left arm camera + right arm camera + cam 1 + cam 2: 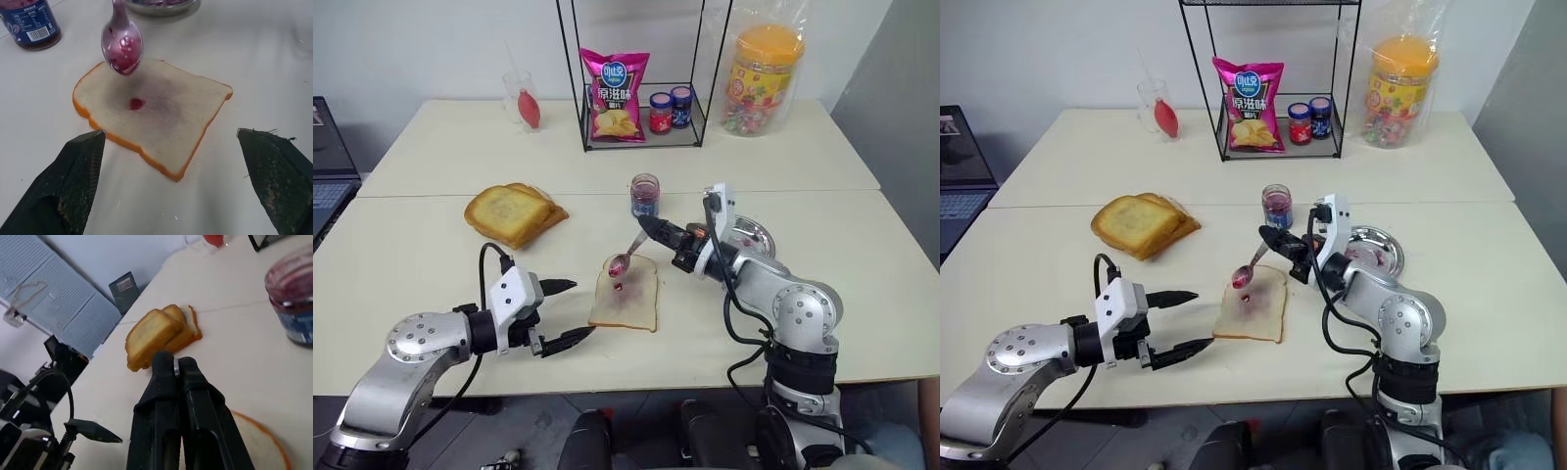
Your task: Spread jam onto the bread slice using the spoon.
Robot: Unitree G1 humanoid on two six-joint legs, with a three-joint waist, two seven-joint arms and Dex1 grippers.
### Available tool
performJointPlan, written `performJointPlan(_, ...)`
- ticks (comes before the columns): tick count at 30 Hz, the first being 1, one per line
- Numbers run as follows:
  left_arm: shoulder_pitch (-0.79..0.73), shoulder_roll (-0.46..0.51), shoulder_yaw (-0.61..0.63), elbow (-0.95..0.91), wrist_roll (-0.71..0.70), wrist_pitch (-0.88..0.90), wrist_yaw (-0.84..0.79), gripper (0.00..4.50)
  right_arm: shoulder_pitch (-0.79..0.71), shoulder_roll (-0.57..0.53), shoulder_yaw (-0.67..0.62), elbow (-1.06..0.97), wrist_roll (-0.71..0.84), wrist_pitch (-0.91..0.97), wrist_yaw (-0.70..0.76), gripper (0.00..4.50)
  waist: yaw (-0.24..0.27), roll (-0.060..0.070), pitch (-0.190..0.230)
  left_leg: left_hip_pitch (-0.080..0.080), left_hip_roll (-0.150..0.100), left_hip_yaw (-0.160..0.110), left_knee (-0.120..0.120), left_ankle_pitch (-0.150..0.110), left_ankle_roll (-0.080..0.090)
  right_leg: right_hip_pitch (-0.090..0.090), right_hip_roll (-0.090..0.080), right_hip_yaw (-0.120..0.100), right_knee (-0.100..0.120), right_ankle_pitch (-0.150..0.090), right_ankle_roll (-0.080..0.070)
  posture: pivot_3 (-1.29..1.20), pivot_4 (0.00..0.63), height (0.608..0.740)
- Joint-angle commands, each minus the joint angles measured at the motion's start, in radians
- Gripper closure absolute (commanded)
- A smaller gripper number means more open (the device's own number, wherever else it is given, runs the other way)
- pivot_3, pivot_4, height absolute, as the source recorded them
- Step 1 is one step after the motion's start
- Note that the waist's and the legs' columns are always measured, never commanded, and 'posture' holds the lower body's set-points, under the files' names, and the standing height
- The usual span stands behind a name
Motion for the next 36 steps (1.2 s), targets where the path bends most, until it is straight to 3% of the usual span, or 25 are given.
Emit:
performJointPlan(1,0.01,0.013,0.043,-0.005,-0.017,-0.021,-0.018,0.0,0.0,0.027,-0.051,0.055,0.043,-0.01,-0.045,4.44,0.0,0.0,0.0,0.0,0.0,0.0,0.0,0.0,0.0,0.0,0.0,0.0,0.0,0.0,0.0,0.0,0.15,0.74)
performJointPlan(12,0.013,0.018,0.046,0.005,-0.002,-0.031,-0.034,0.0,0.022,0.047,-0.03,0.171,0.021,-0.046,-0.065,4.44,-0.002,0.0,0.0,0.0,0.0,0.0,-0.001,0.0,0.0,-0.001,0.0,0.0,0.0,0.0,0.0,0.0,0.15,0.74)
performJointPlan(17,0.007,0.013,0.034,0.016,0.007,-0.043,-0.038,0.0,0.04,-0.032,0.018,0.142,-0.004,-0.038,-0.038,4.44,-0.002,0.0,0.0,0.0,0.0,0.0,-0.001,0.0,0.0,-0.001,0.0,0.0,0.0,-0.001,-0.001,0.0,0.15,0.74)
performJointPlan(27,0.011,0.009,0.03,0.024,0.009,-0.056,-0.038,0.0,0.012,-0.136,-0.082,0.066,0.13,0.082,-0.078,4.44,0.001,0.0,0.0,0.0,0.0,0.0,-0.001,0.0,0.0,0.0,0.0,0.0,-0.001,-0.001,-0.001,0.0,0.15,0.74)
performJointPlan(32,0.024,0.009,0.035,0.025,0.011,-0.061,-0.034,0.0,-0.036,-0.106,-0.168,0.043,0.261,0.144,-0.157,4.44,0.0,0.0,0.0,0.0,0.0,0.0,-0.001,0.0,0.0,-0.001,0.0,0.0,-0.001,-0.001,-0.001,0.0,0.15,0.74)
performJointPlan(36,0.028,0.007,0.034,0.013,0.009,-0.058,-0.028,0.0,-0.077,-0.033,-0.157,0.082,0.275,0.111,-0.212,4.44,-0.006,0.0,0.0,0.0,0.0,0.0,-0.001,0.0,0.0,-0.001,0.001,0.0,0.0,-0.001,-0.001,0.0,0.15,0.74)
